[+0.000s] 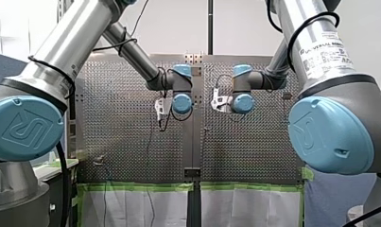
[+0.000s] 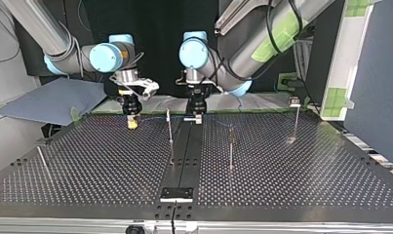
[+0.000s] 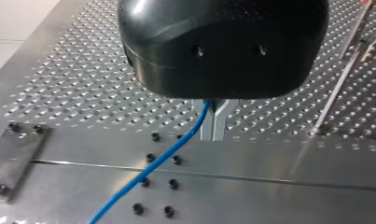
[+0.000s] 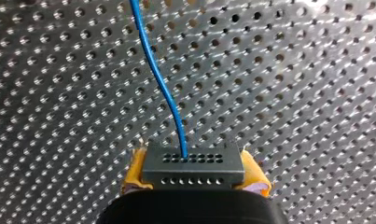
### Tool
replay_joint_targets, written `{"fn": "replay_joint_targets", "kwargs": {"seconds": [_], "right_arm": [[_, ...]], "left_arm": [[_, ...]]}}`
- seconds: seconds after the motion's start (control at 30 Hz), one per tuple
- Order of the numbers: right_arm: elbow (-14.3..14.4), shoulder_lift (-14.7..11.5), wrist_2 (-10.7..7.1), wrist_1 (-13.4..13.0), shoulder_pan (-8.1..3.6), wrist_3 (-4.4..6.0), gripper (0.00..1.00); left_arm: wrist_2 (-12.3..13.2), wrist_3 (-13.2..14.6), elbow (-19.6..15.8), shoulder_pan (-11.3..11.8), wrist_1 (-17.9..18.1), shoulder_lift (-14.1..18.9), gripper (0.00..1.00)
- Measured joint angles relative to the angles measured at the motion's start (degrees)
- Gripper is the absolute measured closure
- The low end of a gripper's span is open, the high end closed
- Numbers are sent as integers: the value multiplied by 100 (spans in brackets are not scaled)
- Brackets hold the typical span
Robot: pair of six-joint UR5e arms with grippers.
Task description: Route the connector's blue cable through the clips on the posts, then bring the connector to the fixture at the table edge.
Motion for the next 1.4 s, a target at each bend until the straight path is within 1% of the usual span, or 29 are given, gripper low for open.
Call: {"fn": "replay_joint_targets", "kwargs": {"seconds": [0.17,0.3,0.47,0.77,0.9,1.1,1.23,1.4], "right_arm": [[115,2,5,-25,-16,9,100],[162,2,15,-40,-23,14,100],[323,2,29,-158,-36,32,100],[685,7,34,-498,-126,37,100],[869,10,39,-676,-182,43,100],[1150,32,45,-968,-276,136,100],[1217,132,48,-1154,-318,143,100],[1231,352,40,-1396,-367,143,100]], "left_arm": [[-25,0,-49,-22,31,-67,100],[-9,8,-202,-57,178,-81,100],[-5,22,-278,-106,269,-130,100],[30,35,-286,-206,358,-489,100],[31,40,-287,-247,405,-566,100],[22,47,-288,-286,454,-722,100],[30,41,-287,-290,482,-771,100],[34,51,-288,-320,510,-823,100]]}}
